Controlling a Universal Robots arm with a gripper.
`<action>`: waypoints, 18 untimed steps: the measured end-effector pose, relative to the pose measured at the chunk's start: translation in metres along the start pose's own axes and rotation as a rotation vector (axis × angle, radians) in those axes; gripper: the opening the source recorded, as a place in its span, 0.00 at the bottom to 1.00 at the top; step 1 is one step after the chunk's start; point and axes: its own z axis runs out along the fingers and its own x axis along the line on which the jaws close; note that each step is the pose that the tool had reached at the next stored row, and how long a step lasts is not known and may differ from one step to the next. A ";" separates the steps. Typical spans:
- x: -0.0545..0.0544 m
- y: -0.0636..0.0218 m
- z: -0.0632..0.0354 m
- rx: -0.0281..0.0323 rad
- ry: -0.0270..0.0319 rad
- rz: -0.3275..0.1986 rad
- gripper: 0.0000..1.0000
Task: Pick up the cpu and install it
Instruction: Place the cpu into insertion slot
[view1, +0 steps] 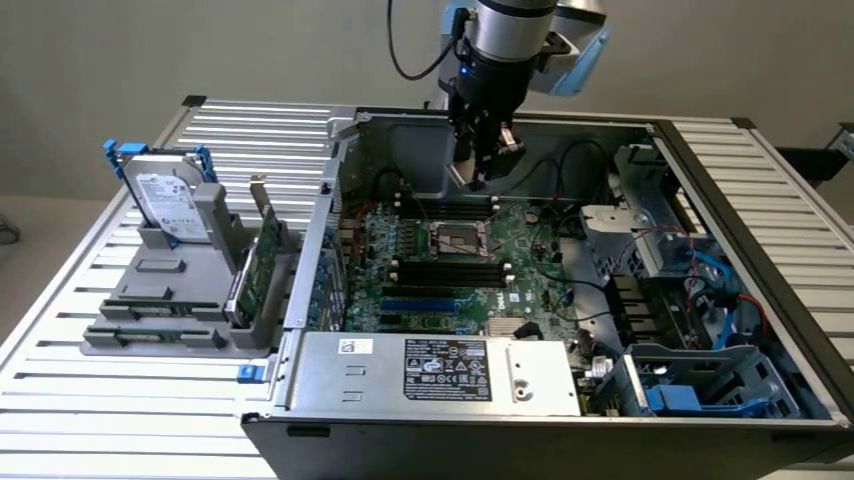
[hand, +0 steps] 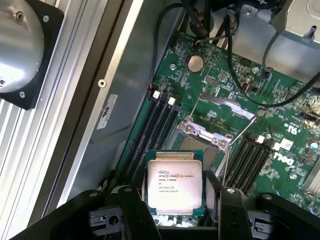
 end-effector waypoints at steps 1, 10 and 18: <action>0.000 0.0000 0.0006 -0.0011 -0.0017 0.013 0.55; -0.001 0.0000 0.0042 -0.0096 -0.0170 0.124 0.55; -0.001 0.0000 0.0067 -0.0149 -0.0329 0.215 0.55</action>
